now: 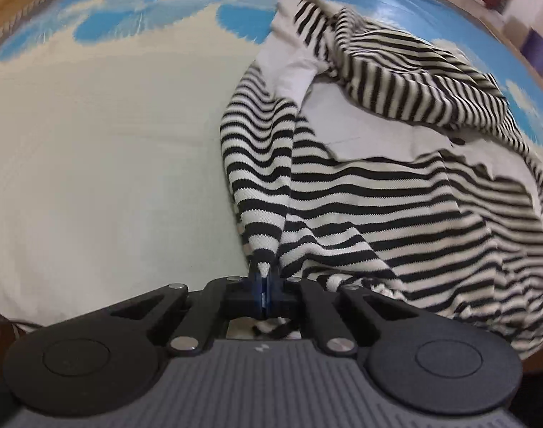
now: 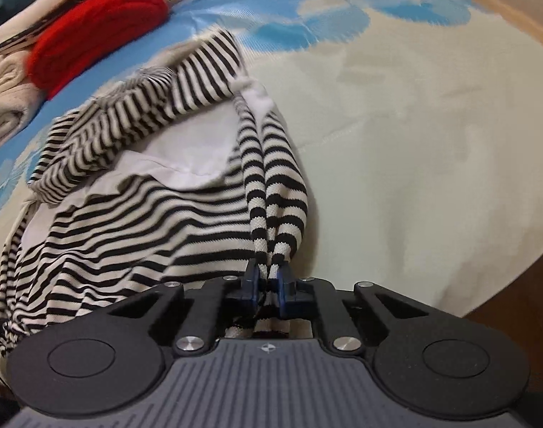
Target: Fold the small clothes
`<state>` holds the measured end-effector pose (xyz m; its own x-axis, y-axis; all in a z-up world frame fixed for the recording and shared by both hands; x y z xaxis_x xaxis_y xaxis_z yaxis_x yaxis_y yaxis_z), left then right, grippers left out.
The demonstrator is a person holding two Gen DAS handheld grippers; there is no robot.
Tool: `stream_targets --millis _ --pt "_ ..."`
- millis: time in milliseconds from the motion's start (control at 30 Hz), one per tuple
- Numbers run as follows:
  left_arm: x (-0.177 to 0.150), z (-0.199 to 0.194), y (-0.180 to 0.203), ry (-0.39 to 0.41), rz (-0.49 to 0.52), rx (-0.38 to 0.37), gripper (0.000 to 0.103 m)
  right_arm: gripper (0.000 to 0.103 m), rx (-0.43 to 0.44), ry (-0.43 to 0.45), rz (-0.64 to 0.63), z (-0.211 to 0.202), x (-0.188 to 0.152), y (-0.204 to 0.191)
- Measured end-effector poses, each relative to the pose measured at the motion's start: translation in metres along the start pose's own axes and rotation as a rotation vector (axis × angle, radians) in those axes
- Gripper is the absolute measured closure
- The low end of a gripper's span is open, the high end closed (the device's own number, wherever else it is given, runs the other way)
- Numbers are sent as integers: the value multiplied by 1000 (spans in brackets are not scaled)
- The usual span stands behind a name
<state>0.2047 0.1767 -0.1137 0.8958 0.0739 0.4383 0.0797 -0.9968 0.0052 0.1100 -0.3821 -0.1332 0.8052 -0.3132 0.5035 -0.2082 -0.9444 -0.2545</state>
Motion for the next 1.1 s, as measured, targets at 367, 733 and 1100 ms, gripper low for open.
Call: stream_targets --millis 367,733,1100 --pt "-5 -41 1 109 30 -24 101 94 28 133 -14 -48 3 1" --pt "4 -39 -5 104 29 -23 101 94 -6 124 9 -49 5 -5" --pt "1 -41 -5 123 16 -29 101 94 -25 131 -9 -44 3 -12"
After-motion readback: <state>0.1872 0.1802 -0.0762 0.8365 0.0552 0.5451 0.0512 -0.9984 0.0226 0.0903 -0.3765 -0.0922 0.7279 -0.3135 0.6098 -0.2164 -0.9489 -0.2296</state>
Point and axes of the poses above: each gripper's, at about its wrist camera, not at the fingertips, and z roughly the way its jaws point, y to its right, x to its top, the point moved 3 cm from there along z, roughly the way its jaws point, and after that the axes turned 1 degree about x, right-handed, at the moved point
